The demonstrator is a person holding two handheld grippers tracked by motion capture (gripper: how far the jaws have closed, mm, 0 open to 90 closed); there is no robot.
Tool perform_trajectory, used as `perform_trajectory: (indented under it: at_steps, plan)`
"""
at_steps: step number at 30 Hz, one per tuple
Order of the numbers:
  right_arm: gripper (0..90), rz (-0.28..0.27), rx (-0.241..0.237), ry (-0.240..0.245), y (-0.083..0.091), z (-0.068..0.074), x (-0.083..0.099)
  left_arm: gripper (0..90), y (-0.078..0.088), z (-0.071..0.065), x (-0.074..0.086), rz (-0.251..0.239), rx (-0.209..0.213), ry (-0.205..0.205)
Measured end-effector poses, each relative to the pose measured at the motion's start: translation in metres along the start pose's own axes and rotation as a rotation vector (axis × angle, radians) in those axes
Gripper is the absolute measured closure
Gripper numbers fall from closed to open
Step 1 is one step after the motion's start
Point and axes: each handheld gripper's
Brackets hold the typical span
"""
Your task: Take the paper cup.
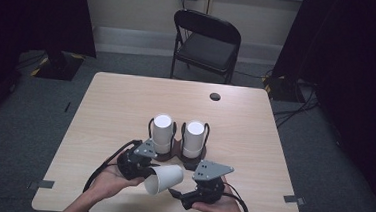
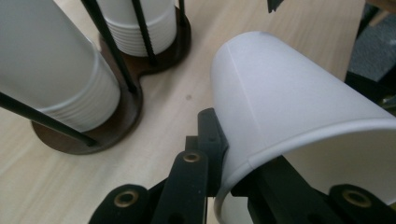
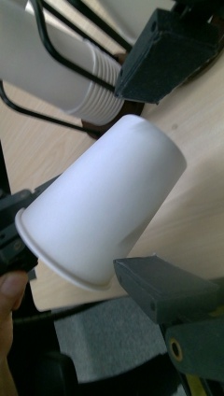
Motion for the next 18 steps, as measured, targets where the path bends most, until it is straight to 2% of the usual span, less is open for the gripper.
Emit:
perform_trajectory:
  at_steps: [4, 8, 10, 11, 12, 13, 18]
  plan:
    - [16.2, 0.001, -0.029, 0.023, -0.001, 0.003, 0.0, 87.6, -0.003, 0.001, -0.003, 0.071, 0.031, -0.006]
    - [18.3, -0.003, -0.046, 0.071, -0.002, 0.008, 0.001, 87.5, -0.007, 0.002, -0.006, 0.076, 0.052, 0.027]
    - [19.3, 0.002, -0.044, 0.104, -0.003, 0.01, 0.001, 87.4, -0.007, 0.003, -0.008, 0.091, 0.054, 0.025]
    - [19.8, 0.002, -0.044, 0.104, -0.003, 0.01, 0.001, 87.4, -0.007, 0.003, -0.009, 0.083, 0.057, 0.043]
    - [20.2, 0.002, -0.047, 0.108, -0.003, 0.011, 0.001, 87.4, -0.005, 0.005, -0.011, 0.114, 0.055, 0.024]
    - [20.0, 0.01, -0.044, 0.128, -0.004, 0.013, 0.002, 87.4, -0.006, 0.004, -0.012, 0.101, 0.054, 0.031]
    - [19.6, 0.023, -0.033, 0.169, -0.008, 0.016, 0.003, 87.3, -0.005, 0.004, -0.017, 0.149, 0.066, 0.031]
Point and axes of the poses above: each handheld gripper's, and its own axes: y roughly backward along the jaws, x roughly out of its underside, z roughly to its left, and after that the axes turned 12 degrees about x, right-handed
